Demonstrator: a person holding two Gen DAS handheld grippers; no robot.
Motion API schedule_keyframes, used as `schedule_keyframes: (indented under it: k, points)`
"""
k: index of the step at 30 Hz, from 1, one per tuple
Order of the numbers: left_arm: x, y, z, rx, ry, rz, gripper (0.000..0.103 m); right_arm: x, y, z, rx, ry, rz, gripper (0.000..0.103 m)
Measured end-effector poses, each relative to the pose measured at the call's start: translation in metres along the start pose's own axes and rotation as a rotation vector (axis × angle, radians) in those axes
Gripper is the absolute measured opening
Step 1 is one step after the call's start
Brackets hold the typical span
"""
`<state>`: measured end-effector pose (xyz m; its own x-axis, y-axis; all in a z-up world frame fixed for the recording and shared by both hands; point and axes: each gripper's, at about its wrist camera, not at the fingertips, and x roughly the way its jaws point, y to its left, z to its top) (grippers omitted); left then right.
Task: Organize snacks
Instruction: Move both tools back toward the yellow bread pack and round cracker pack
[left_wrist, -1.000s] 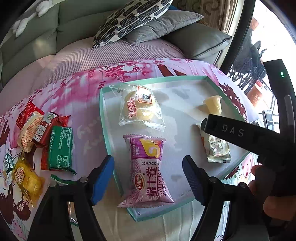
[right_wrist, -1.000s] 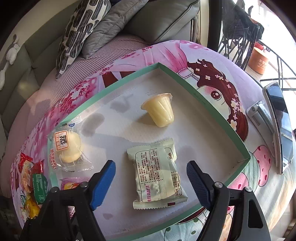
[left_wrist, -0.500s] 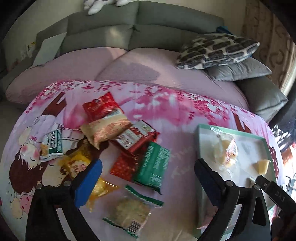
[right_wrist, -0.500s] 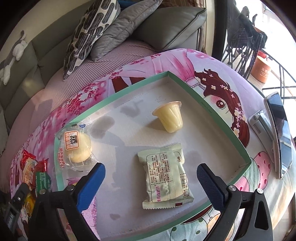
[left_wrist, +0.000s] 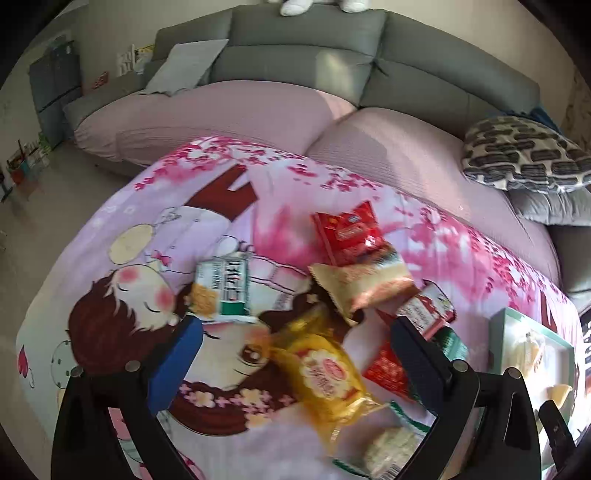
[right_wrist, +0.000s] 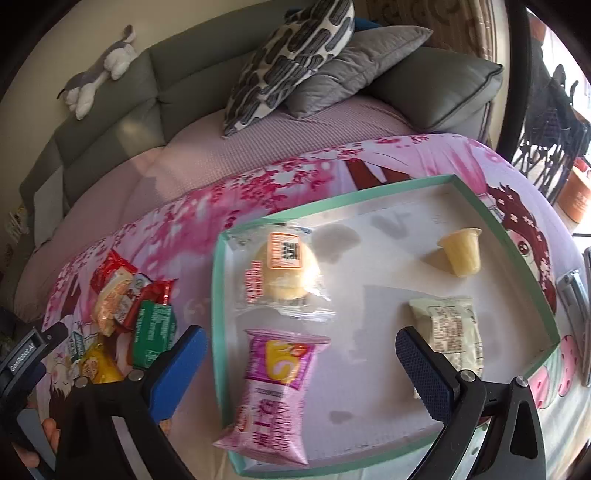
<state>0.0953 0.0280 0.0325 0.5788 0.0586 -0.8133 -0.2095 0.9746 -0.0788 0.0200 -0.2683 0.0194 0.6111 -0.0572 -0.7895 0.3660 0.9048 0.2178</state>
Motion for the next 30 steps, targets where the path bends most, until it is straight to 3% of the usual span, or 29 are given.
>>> schedule_keyframes:
  k: [7, 12, 19, 25, 30]
  points:
    - [-0.001, 0.037, 0.009, -0.07, -0.014, 0.001, 0.101, -0.001, 0.055, -0.013, -0.141, 0.004, 0.126, 0.103]
    - [0.004, 0.04, 0.008, -0.058, 0.018, -0.033, 0.101, 0.006, 0.093, -0.03, -0.226, 0.057, 0.206, 0.103]
    - [0.024, 0.016, -0.001, 0.04, 0.124, -0.088, 0.101, 0.028, 0.117, -0.051, -0.291, 0.137, 0.183, 0.103]
    - [0.052, 0.005, -0.012, 0.055, 0.246, -0.122, 0.101, 0.05, 0.123, -0.062, -0.319, 0.211, 0.145, 0.103]
    - [0.062, -0.001, -0.016, 0.056, 0.285, -0.138, 0.101, 0.06, 0.127, -0.068, -0.34, 0.236, 0.119, 0.103]
